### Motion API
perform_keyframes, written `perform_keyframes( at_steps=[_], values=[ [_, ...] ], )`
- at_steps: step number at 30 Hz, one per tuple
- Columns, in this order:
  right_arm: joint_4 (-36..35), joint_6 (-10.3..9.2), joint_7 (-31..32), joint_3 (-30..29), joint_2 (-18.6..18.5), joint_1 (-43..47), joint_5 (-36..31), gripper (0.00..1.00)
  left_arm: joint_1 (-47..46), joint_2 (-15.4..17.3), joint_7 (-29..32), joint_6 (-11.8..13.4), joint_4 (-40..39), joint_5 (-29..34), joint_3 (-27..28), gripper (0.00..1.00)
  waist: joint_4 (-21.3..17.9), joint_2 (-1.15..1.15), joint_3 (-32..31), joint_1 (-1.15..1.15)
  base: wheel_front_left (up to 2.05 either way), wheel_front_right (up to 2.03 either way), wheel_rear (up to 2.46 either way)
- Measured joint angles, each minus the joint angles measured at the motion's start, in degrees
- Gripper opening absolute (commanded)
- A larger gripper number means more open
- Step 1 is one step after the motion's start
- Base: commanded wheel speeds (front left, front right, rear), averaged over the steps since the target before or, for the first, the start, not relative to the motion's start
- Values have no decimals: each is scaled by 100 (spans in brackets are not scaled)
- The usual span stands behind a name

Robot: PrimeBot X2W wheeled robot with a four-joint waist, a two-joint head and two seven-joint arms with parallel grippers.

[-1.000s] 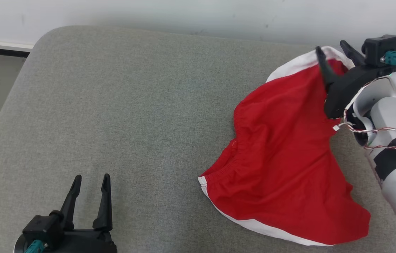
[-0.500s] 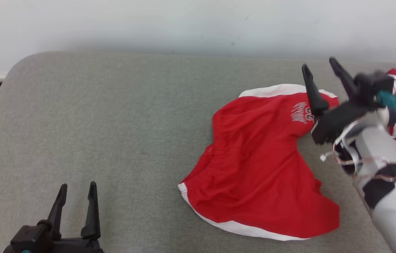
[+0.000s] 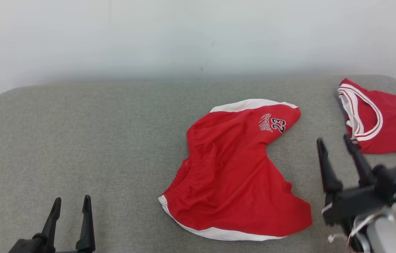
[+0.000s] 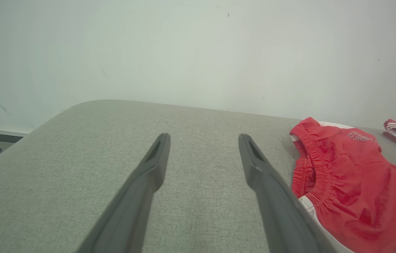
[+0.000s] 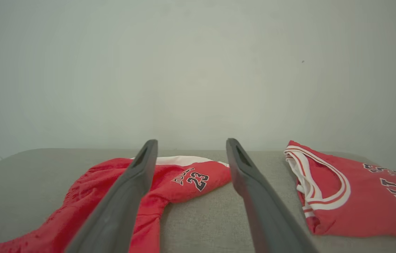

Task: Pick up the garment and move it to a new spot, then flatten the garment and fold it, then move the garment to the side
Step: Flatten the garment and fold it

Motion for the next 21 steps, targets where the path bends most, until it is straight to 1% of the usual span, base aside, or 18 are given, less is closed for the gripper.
perform_keyframes(
  at_steps=[3, 7, 10, 11, 14, 19, 21],
  values=[
    [-415, 0, -4, -105, 187, 556, -159, 100, 9, 1, 0, 0, -1, 9, -15, 100, -70, 0, -43, 0, 0, 0, 0],
    [-876, 1, -4, -240, 466, 1177, -423, 100, 12, 0, 0, 0, 3, 14, -45, 100, -71, 0, -91, 0, 0, 0, 0],
    [-1128, 1, -3, -376, 765, 1577, -528, 100, 13, -2, 0, 0, 7, 14, -67, 100, -39, 0, -110, 0, 0, 0, 0],
    [-1128, 1, -3, -376, 765, 1577, -528, 100, 13, -2, 0, 0, 7, 14, -67, 100, -39, 0, -110, 0, 0, 0, 0],
    [-1344, 1, -5, -432, 1000, 1939, -646, 100, 35, 1, 0, -1, 9, 14, -70, 100, -9, 0, -137, 0, 0, 0, 0],
    [-1416, 1, -5, -424, 1100, 2037, -748, 100, 58, 27, 0, 0, 37, 14, -111, 100, -18, 0, -115, 0, 0, 0, 0],
    [-1426, 0, -3, -415, 1126, 2024, -750, 100, 5, 99, 0, 0, 63, 16, -263, 100, -31, 0, -89, 0, 0, 0, 0]
  ],
)
